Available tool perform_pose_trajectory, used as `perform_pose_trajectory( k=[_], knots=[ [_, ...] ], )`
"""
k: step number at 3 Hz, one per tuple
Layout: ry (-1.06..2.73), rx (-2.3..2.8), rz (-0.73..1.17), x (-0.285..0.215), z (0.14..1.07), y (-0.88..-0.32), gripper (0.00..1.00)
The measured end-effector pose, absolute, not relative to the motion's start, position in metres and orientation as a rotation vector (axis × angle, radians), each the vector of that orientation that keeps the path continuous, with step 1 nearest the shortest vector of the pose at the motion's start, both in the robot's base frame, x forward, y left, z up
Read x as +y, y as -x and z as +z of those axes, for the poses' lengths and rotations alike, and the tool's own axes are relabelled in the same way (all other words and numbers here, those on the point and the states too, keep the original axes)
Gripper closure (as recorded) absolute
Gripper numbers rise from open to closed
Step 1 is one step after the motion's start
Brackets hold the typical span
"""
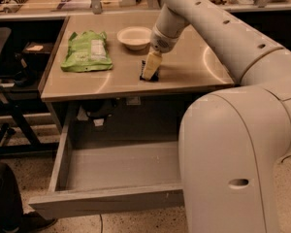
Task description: Pick rxbar blueberry from top drawer and place on counter
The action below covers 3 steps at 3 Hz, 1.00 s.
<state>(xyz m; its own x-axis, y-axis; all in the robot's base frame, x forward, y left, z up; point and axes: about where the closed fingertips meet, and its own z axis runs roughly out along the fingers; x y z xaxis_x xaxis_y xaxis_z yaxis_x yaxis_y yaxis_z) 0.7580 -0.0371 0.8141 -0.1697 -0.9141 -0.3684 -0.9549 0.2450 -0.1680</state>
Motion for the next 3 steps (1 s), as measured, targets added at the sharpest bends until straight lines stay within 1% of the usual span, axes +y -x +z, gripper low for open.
perform_pose_trajectory(
  k=[2,3],
  knots=[
    [1.711,2.132,0.142,-0.0371,0.814,-0.758,0.13],
    [1.711,2.132,0.142,-0.0371,0.8139,-0.758,0.0]
  ],
)
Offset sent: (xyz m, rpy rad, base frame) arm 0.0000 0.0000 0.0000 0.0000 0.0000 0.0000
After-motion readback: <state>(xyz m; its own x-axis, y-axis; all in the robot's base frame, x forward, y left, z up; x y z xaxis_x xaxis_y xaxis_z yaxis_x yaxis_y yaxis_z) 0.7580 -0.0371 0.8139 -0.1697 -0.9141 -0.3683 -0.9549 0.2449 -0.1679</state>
